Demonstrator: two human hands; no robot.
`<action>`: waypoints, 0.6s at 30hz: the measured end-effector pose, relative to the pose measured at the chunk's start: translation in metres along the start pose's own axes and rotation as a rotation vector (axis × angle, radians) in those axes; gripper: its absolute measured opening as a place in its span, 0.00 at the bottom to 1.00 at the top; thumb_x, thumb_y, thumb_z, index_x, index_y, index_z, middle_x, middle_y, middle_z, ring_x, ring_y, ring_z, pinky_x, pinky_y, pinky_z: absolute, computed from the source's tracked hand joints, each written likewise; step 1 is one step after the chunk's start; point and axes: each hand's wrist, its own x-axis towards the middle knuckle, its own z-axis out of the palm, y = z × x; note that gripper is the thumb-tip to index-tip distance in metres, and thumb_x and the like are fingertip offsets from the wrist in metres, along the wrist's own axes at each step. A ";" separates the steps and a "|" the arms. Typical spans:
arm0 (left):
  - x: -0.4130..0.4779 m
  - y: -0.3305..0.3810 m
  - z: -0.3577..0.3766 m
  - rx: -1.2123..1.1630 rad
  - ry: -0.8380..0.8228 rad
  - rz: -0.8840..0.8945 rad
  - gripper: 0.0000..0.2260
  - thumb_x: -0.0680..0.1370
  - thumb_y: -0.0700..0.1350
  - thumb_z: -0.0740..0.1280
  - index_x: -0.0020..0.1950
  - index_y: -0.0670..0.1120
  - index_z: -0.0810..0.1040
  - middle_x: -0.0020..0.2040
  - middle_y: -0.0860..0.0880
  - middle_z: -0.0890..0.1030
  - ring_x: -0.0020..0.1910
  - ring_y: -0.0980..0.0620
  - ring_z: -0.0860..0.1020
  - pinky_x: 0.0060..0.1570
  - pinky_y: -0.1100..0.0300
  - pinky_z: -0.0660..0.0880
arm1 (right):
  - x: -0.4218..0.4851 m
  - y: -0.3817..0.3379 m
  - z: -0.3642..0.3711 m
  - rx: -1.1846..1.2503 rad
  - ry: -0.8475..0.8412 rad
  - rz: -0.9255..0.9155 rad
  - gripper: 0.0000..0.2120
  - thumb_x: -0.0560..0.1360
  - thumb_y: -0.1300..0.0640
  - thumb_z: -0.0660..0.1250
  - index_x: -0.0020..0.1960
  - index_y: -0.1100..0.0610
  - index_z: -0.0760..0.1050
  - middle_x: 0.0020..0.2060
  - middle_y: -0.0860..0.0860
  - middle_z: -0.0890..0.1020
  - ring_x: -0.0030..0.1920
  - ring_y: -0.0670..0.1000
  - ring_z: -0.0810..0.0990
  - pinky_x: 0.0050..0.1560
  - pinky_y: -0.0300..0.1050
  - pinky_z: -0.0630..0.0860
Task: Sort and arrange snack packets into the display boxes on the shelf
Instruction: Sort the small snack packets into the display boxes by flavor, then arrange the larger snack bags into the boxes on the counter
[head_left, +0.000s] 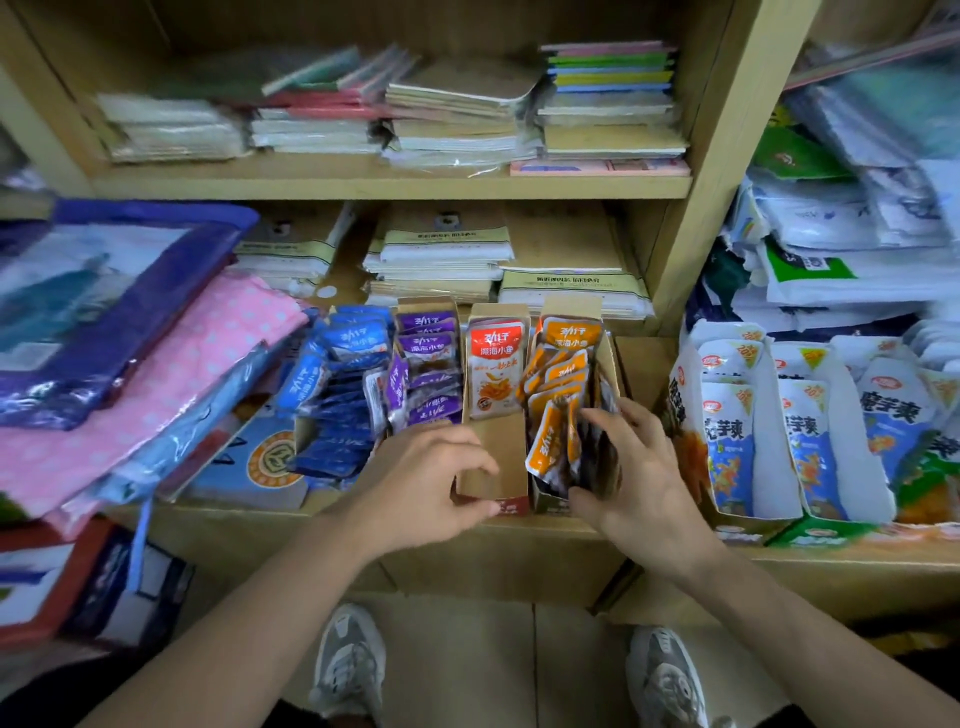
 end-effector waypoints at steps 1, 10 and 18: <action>0.004 0.000 -0.004 -0.015 0.002 -0.002 0.16 0.75 0.61 0.70 0.60 0.57 0.82 0.53 0.61 0.81 0.54 0.62 0.75 0.58 0.57 0.75 | 0.001 -0.002 -0.002 0.007 0.018 -0.016 0.40 0.70 0.49 0.77 0.75 0.42 0.59 0.74 0.40 0.53 0.75 0.53 0.57 0.71 0.48 0.64; 0.029 0.035 -0.033 -0.252 0.309 -0.012 0.02 0.74 0.48 0.73 0.44 0.54 0.86 0.39 0.62 0.82 0.43 0.61 0.80 0.42 0.67 0.73 | -0.005 -0.010 -0.041 -0.029 0.257 -0.228 0.17 0.71 0.60 0.72 0.60 0.54 0.81 0.57 0.48 0.80 0.58 0.50 0.78 0.59 0.48 0.76; 0.042 0.122 0.020 -0.250 0.278 0.134 0.10 0.75 0.53 0.70 0.54 0.54 0.84 0.50 0.60 0.82 0.52 0.58 0.78 0.55 0.60 0.73 | -0.061 0.051 -0.106 -0.186 0.472 -0.062 0.13 0.68 0.66 0.76 0.52 0.58 0.84 0.47 0.52 0.85 0.48 0.58 0.83 0.52 0.48 0.77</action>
